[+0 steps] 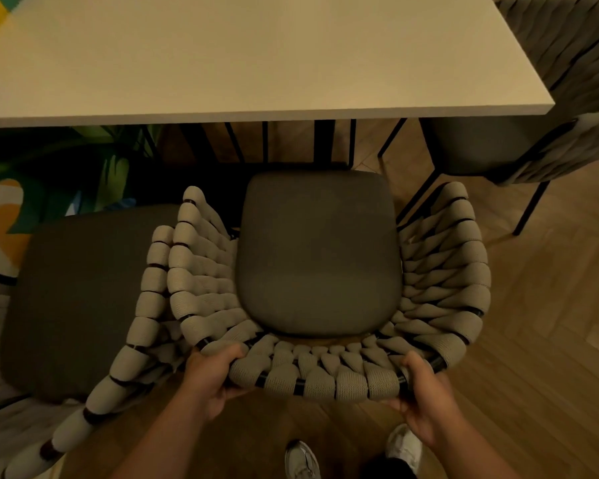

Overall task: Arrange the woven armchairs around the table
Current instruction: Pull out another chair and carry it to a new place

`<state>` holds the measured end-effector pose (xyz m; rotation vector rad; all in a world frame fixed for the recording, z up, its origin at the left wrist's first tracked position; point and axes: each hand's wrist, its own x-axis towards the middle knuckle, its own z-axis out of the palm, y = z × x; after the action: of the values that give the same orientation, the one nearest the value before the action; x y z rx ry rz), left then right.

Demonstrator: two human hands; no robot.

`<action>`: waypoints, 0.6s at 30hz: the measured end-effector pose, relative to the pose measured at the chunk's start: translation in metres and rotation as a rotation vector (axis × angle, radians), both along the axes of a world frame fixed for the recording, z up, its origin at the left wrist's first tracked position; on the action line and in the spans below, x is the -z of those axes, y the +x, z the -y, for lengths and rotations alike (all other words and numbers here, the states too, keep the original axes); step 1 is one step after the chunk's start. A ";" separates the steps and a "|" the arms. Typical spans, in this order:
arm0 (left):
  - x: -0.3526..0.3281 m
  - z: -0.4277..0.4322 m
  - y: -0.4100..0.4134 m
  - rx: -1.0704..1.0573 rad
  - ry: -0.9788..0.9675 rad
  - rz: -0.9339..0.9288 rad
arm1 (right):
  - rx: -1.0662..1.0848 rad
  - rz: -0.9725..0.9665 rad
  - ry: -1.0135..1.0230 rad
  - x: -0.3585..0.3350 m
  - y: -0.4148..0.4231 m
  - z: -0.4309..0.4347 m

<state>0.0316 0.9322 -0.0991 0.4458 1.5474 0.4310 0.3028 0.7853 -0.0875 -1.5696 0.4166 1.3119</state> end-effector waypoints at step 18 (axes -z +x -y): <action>-0.006 -0.001 0.009 -0.009 -0.028 -0.030 | -0.063 0.023 -0.004 0.001 0.004 -0.001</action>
<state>0.0401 0.9327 -0.0931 0.4253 1.5834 0.4107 0.3063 0.7861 -0.0889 -1.6104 0.3583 1.3404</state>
